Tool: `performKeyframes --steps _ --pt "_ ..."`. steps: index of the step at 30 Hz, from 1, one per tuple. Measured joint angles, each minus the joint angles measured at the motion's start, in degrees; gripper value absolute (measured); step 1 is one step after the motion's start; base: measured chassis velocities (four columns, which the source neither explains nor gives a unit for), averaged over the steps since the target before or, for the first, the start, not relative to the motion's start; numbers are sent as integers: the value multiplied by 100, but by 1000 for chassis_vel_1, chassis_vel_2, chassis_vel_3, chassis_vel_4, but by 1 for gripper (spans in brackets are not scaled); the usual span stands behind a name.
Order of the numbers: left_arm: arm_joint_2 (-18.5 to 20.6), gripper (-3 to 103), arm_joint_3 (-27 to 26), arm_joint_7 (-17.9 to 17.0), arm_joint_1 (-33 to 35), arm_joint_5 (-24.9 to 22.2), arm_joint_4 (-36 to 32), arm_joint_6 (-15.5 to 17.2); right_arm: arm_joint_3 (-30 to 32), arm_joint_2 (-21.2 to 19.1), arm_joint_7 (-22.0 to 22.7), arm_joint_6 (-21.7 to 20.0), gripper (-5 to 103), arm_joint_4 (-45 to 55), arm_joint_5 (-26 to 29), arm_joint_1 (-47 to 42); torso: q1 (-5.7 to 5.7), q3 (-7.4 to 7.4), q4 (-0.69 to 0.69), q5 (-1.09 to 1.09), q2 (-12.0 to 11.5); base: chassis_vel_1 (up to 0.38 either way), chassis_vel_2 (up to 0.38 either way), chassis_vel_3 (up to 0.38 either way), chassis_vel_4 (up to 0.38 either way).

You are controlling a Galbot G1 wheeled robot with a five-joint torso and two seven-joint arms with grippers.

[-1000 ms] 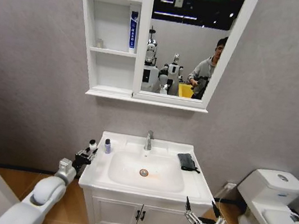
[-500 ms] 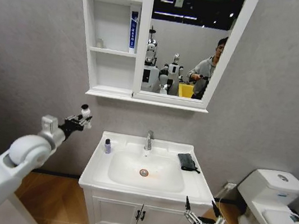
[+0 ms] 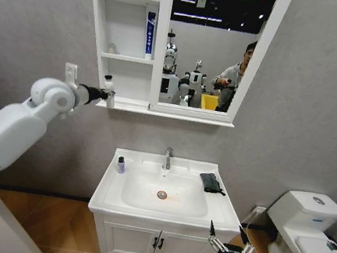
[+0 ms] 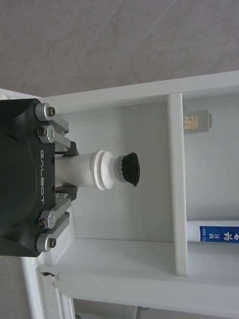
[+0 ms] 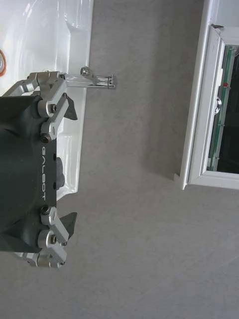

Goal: Move facial cleanser and shampoo from washbasin to cabinet, then wipe washbasin with towel.

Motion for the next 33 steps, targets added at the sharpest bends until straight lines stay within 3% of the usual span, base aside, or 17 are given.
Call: performKeyframes --steps 3,6,13,25,33 --pt "-210 30 249 4 -281 18 335 3 8 -14 0 9 100 -27 23 7 1 1 -1 -3 -1 0 0 0 0" --pt "-820 30 650 88 -808 194 1239 1 29 -35 1 52 100 -97 60 34 1 1 -4 0 -1 0 0 0 0" --pt "-1252 30 941 355 -1169 646 2179 -82 110 -46 8 99 100 -121 158 34 1 0 -1 -1 -1 0 0 0 0" --pt "-1581 30 922 651 -1249 1306 3002 -274 130 -45 34 147 100 -188 210 20 0 0 -2 -1 0 0 0 0 0" --pt "-1556 30 862 669 -1161 1366 2991 -290 139 -81 57 136 100 -199 224 40 0 0 -2 -2 0 0 0 0 0"
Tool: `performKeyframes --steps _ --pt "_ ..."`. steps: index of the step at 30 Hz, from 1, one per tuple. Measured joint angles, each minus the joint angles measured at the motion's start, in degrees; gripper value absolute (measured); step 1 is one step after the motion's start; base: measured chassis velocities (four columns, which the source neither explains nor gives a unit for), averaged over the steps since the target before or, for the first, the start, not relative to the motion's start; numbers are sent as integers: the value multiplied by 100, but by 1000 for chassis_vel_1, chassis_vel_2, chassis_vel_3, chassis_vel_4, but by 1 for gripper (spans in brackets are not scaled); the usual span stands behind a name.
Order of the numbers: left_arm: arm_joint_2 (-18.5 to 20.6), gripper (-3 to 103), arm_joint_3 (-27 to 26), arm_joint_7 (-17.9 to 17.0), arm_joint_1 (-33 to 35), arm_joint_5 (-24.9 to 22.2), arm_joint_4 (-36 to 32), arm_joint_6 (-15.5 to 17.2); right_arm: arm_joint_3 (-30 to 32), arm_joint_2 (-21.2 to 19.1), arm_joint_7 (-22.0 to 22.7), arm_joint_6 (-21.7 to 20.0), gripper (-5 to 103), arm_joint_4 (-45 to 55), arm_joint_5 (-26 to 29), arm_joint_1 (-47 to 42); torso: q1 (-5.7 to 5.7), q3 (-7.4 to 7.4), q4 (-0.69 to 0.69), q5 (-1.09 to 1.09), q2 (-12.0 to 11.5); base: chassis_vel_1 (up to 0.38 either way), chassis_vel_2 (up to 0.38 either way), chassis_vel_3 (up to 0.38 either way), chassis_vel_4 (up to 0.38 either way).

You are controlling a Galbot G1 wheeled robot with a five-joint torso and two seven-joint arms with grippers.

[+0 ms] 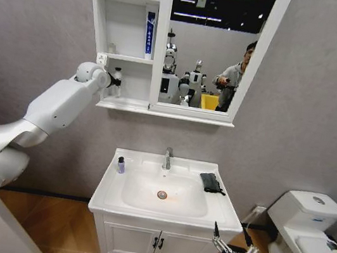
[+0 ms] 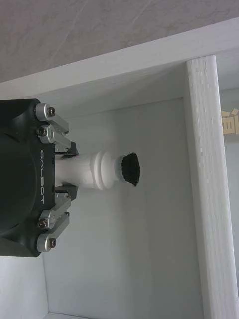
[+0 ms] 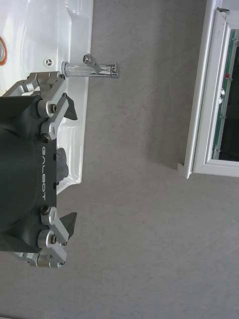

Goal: Move facial cleanser and shampoo from washbasin to cabinet, then wipe washbasin with towel.

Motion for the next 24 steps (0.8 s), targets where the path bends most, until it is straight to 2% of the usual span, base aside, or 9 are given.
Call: performKeyframes --steps 12,14,15,18,19,21,24 --pt "124 29 -211 -198 370 -54 -358 20 26 6 49 -7 100 41 11 -7 -1 -2 0 3 2 0 0 0 0" --pt "124 40 -222 -222 431 -124 -384 55 29 9 65 -7 100 43 13 -5 -1 1 0 -5 1 0 0 0 0" --pt "124 40 -222 -222 431 -124 -384 55 29 9 65 -7 100 43 13 -5 -1 1 0 -5 1 0 0 0 0" --pt "219 56 -251 -245 513 -179 -567 57 46 -11 78 -5 100 46 24 -5 0 0 0 3 0 0 0 0 0" --pt "219 56 -251 -245 513 -179 -567 57 46 -11 78 -5 100 46 24 -5 0 0 0 3 0 0 0 0 0" --pt "304 66 -265 -247 584 -204 -717 58 48 -18 82 -4 100 46 26 5 0 1 0 -1 0 0 0 0 0" --pt "371 72 -290 -252 631 -223 -846 63 35 -18 83 -5 100 47 25 6 0 0 0 0 0 0 0 0 0"
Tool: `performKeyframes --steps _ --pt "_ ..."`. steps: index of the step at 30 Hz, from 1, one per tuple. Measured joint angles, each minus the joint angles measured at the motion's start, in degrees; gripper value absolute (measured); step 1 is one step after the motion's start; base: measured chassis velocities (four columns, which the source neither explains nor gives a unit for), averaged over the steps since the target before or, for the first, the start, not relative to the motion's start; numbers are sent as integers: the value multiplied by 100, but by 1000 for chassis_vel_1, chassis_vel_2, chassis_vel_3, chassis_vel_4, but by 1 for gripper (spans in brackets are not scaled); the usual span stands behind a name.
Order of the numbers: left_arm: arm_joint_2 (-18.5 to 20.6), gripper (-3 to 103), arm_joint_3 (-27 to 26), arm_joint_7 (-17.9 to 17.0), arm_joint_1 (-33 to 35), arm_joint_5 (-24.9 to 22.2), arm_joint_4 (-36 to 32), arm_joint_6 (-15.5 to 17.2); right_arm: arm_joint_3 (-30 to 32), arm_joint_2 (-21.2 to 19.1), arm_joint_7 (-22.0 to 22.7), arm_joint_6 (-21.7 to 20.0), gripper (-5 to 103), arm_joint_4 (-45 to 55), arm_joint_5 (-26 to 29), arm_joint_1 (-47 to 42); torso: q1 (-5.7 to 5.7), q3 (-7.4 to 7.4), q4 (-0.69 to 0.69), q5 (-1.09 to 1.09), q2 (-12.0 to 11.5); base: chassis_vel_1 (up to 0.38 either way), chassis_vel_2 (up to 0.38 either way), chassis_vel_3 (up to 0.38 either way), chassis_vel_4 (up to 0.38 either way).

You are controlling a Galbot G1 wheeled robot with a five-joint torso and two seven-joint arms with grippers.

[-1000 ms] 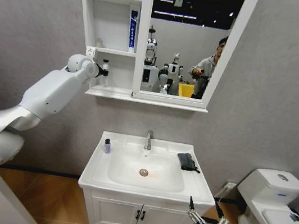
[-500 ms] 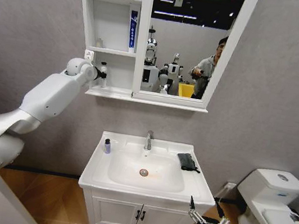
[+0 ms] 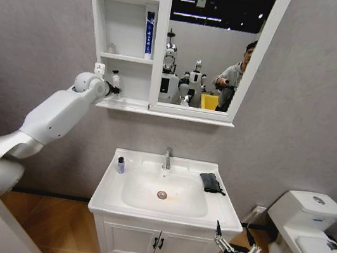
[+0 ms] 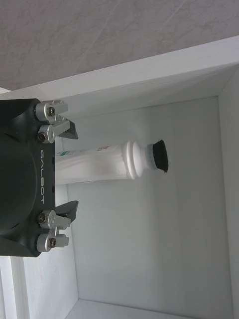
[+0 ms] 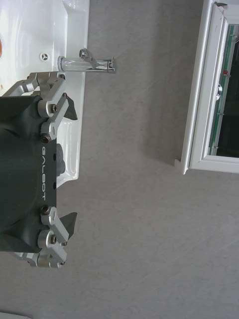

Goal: Move facial cleanser and shampoo from washbasin to cabinet, then wipe washbasin with towel.

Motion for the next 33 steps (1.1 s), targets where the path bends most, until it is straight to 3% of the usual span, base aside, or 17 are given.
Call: performKeyframes --steps 2,3,5,11,12,14,15,16,17,19,20,22,26,29,30,33 --pt "177 83 -81 -49 127 -69 -360 22 -23 4 1 0 100 0 -19 -4 0 0 -1 0 0 0 0 0 0" --pt "177 83 -81 -49 127 -69 -360 22 -23 4 1 0 100 0 -19 -4 0 0 -1 0 0 0 0 0 0" --pt "490 93 -294 -194 438 -183 -1046 26 -45 12 0 -2 100 -7 -43 -3 0 0 0 1 0 0 0 0 0" --pt "989 100 -767 -467 1131 -562 -2056 -27 -63 35 -1 -9 100 -13 -76 7 -1 -1 1 1 0 0 0 0 0" --pt "1235 100 -1032 -537 1608 -680 -2594 -135 -64 44 0 -10 100 -16 -83 6 0 -1 2 -4 1 0 0 0 0" --pt "1324 100 -1164 -563 1818 -690 -2810 -201 -62 47 0 -10 100 -18 -87 6 0 -1 1 -4 0 0 0 0 0" --pt "1577 100 -1671 -558 2831 -690 -3749 -521 -59 65 0 -11 100 -22 -94 -6 -1 -2 2 2 1 0 0 0 0" --pt "1670 100 -1898 -540 3557 -505 -4220 -815 -57 71 -1 -13 100 -32 -94 -9 -1 -2 1 -2 1 0 0 0 0" --pt "1670 100 -1898 -540 3557 -505 -4220 -815 -57 71 -1 -13 100 -32 -94 -9 -1 -2 1 -2 1 0 0 0 0" --pt "1719 100 -2182 -396 4696 238 -4602 -1497 -60 72 1 -29 100 -45 -101 8 -2 -1 0 -2 1 0 0 0 0" --pt "1719 100 -2182 -396 4696 238 -4602 -1497 -60 72 1 -29 100 -45 -101 8 -2 -1 0 -2 1 0 0 0 0" --pt "1653 100 -2356 -295 5487 819 -4670 -2073 -66 73 1 -44 100 -50 -116 30 -1 -1 0 1 1 0 0 0 0" --pt "1498 100 -2424 -229 5977 1132 -4628 -2371 -63 97 42 -46 100 -66 -140 42 -1 -1 -1 1 1 0 0 0 0" --pt "907 100 -2345 1 6594 2131 -4127 -2860 -36 138 195 -41 100 -107 -151 45 -1 -1 0 0 0 0 0 0 0" --pt "907 100 -2345 1 6594 2131 -4127 -2860 -36 138 195 -41 100 -107 -151 45 -1 -1 0 0 0 0 0 0 0" --pt "298 100 -2169 152 6739 2753 -3445 -3127 -7 158 373 -28 100 -117 -160 48 0 0 -2 1 1 0 0 0 0"
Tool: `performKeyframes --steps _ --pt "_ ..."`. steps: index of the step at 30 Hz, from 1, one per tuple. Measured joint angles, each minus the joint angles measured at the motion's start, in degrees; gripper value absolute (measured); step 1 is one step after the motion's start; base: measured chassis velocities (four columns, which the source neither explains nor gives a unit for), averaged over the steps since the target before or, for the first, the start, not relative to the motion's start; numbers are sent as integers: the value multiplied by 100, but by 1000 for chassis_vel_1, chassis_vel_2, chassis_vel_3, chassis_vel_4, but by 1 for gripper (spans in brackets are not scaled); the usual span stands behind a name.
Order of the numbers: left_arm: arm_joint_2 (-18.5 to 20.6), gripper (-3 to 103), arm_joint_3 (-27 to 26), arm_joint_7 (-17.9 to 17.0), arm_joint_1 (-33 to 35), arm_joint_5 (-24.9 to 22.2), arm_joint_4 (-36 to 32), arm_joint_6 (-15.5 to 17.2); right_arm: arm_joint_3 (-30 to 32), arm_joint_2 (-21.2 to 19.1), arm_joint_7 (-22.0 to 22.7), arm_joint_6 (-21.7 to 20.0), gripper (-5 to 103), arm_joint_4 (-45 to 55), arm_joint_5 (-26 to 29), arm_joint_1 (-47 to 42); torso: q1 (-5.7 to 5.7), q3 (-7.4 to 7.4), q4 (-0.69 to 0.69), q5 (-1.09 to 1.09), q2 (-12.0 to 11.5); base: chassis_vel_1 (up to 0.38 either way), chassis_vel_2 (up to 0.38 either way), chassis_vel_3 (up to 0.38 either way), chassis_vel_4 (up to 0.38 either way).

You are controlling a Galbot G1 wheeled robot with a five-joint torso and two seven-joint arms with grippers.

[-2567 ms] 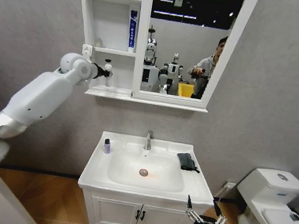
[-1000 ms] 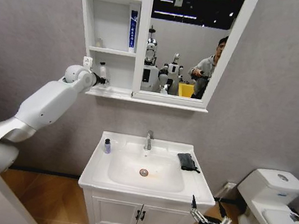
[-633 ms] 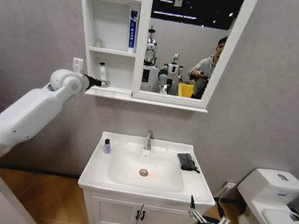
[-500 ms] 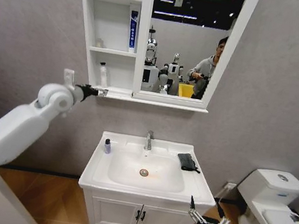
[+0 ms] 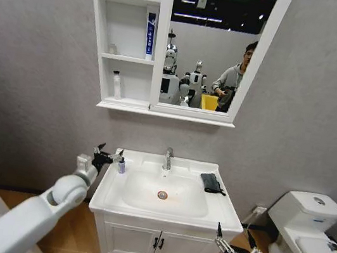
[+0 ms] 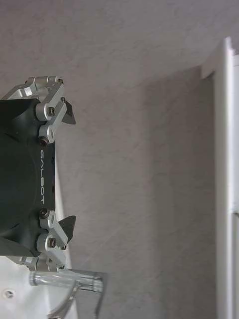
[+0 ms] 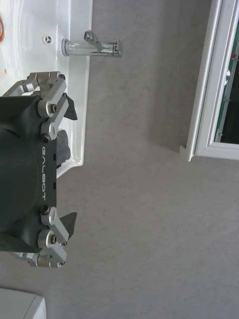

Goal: Move facial cleanser and shampoo from washbasin to cabinet, then wipe washbasin with towel.

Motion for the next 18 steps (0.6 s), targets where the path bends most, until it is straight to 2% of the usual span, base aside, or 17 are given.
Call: performKeyframes --steps 1,3,6,11,15,17,18 --pt "0 100 0 0 0 0 0 0 0 0 0 0 100 0 0 0 0 0 0 0 0 0 0 0 0" --pt "-325 100 93 92 16 305 520 -118 30 8 102 5 100 -23 32 15 1 0 0 -1 0 0 0 0 0" --pt "-414 100 110 111 16 368 669 -141 38 6 113 11 100 -29 43 12 1 0 1 0 -1 0 0 0 0" --pt "-839 100 197 272 -262 635 1523 -231 20 -13 118 20 100 -36 68 -3 1 0 1 0 0 0 0 0 0" --pt "-948 100 247 339 -403 658 1776 -244 14 -13 115 20 100 -35 69 -7 1 0 1 1 0 0 0 0 0" --pt "-1134 100 291 429 -601 685 2209 -291 28 -21 112 29 100 -35 70 -27 1 0 1 1 0 0 0 0 0" --pt "-1134 100 291 429 -601 685 2209 -291 28 -21 112 29 100 -35 70 -27 1 0 1 1 0 0 0 0 0"
